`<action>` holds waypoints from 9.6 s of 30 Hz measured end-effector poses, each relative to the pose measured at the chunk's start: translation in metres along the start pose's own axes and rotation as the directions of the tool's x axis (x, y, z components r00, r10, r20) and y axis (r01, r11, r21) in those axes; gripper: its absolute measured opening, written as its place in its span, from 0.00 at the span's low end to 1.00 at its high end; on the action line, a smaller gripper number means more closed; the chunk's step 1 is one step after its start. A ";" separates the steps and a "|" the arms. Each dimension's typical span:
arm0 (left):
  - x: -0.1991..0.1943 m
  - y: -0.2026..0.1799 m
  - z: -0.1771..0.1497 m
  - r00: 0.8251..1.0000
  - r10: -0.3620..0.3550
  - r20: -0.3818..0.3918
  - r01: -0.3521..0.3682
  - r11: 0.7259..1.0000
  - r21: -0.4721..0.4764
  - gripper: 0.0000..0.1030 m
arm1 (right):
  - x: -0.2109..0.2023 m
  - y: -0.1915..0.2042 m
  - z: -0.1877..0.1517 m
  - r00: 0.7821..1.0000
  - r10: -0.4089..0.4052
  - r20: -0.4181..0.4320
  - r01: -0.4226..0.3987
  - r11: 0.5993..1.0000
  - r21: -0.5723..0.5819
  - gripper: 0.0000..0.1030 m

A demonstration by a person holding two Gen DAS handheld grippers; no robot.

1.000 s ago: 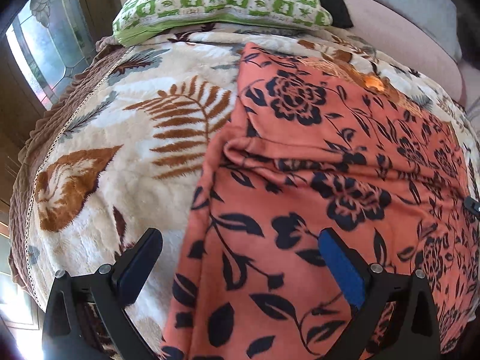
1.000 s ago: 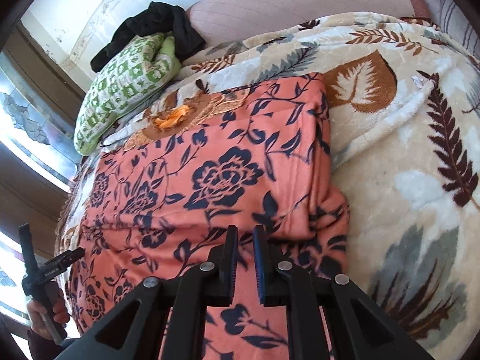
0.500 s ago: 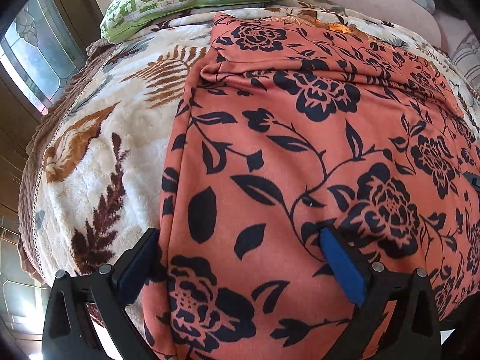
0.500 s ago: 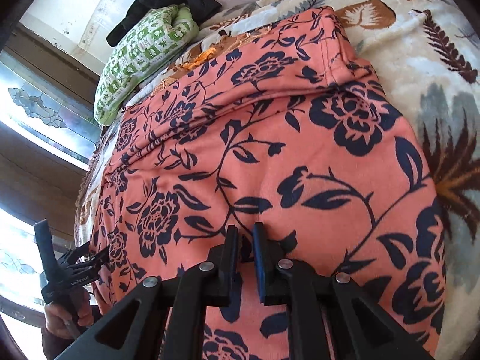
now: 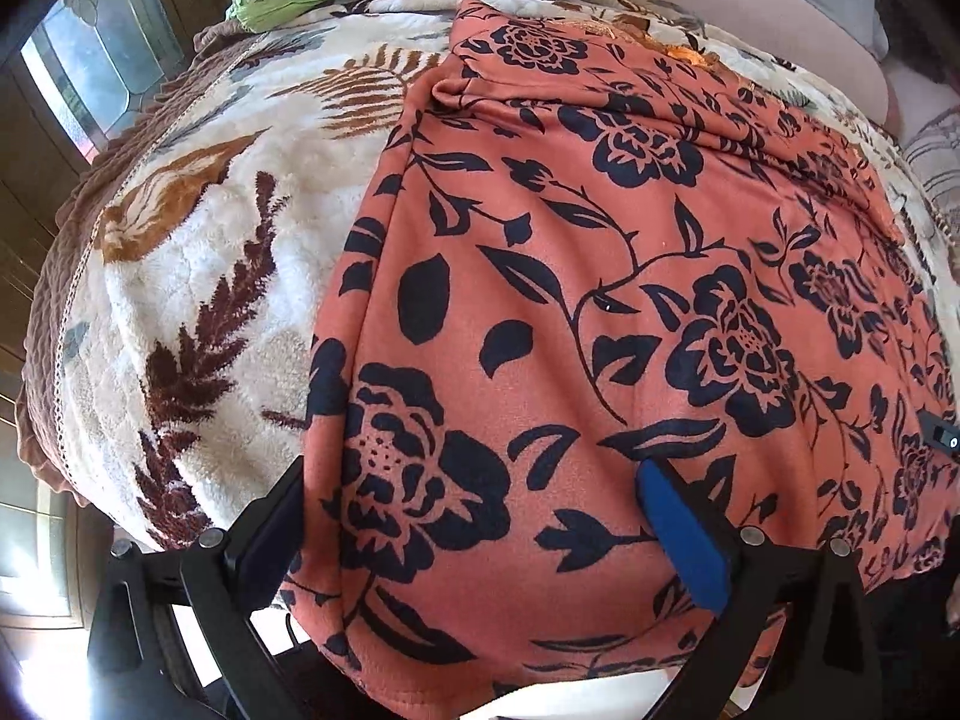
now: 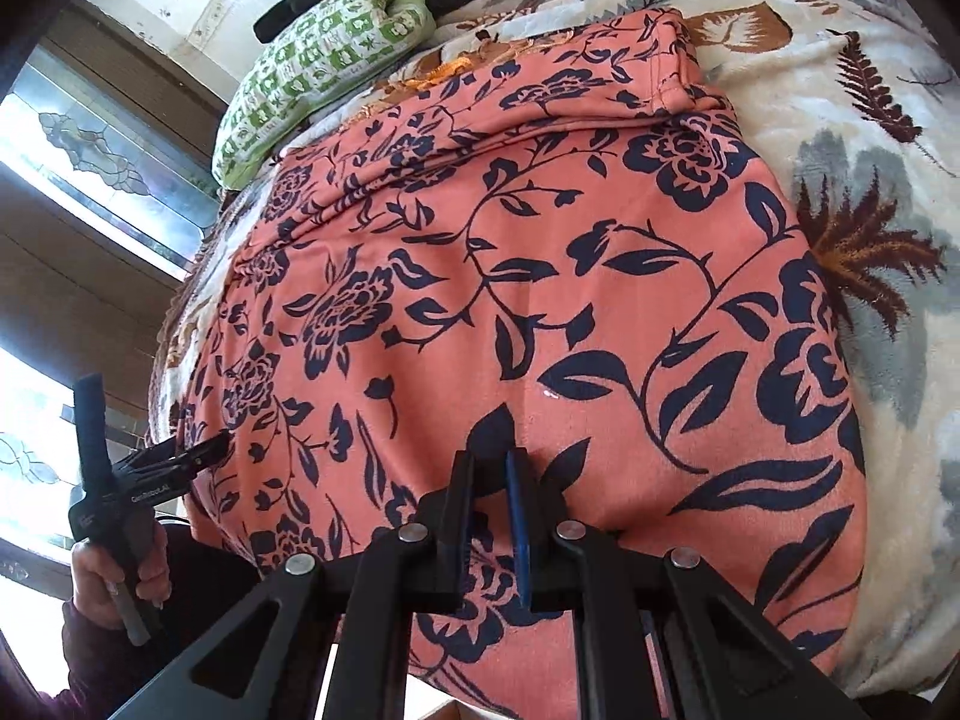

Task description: Fold small clothes

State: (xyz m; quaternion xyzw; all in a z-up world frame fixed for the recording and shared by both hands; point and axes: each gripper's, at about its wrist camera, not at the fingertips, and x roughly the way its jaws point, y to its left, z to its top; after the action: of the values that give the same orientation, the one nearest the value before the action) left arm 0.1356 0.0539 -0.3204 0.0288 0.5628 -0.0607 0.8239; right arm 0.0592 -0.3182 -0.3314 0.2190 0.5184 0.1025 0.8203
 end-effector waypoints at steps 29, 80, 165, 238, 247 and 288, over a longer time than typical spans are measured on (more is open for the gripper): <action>-0.001 0.068 -0.018 0.991 0.014 -0.134 -0.032 0.990 -0.135 0.71 | -0.036 0.014 0.005 0.969 0.121 0.215 -0.109 0.992 -0.066 0.93; -0.069 0.044 -0.007 0.941 -0.339 -0.003 0.338 0.940 -0.051 0.07 | -0.101 -0.044 -0.035 0.995 -0.032 0.091 0.012 0.978 0.210 0.09; 0.096 0.084 0.314 0.873 -0.483 0.061 0.444 0.738 -0.508 0.49 | -0.019 -0.117 0.311 0.890 -0.267 0.369 0.147 0.935 0.323 0.22; 0.062 -0.106 0.186 0.971 0.131 0.200 -0.127 0.991 -0.035 0.79 | 0.077 0.009 0.182 0.930 -0.323 0.178 0.341 0.937 -0.080 0.59; 0.066 -0.105 0.187 0.969 0.137 0.206 -0.136 0.991 -0.019 0.84 | 0.053 -0.025 0.195 0.878 -0.402 0.260 0.389 0.915 0.102 0.58; 0.036 -0.021 0.139 0.989 0.026 0.145 0.009 0.972 -0.237 1.00 | 0.023 -0.037 0.157 0.912 -0.347 0.217 0.334 0.938 0.097 0.60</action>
State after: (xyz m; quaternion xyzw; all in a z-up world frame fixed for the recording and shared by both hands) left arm 0.2743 0.0150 -0.3026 -0.0716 0.5034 0.0085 0.8610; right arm 0.2076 -0.3819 -0.3098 0.1594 0.4526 -0.0831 0.8734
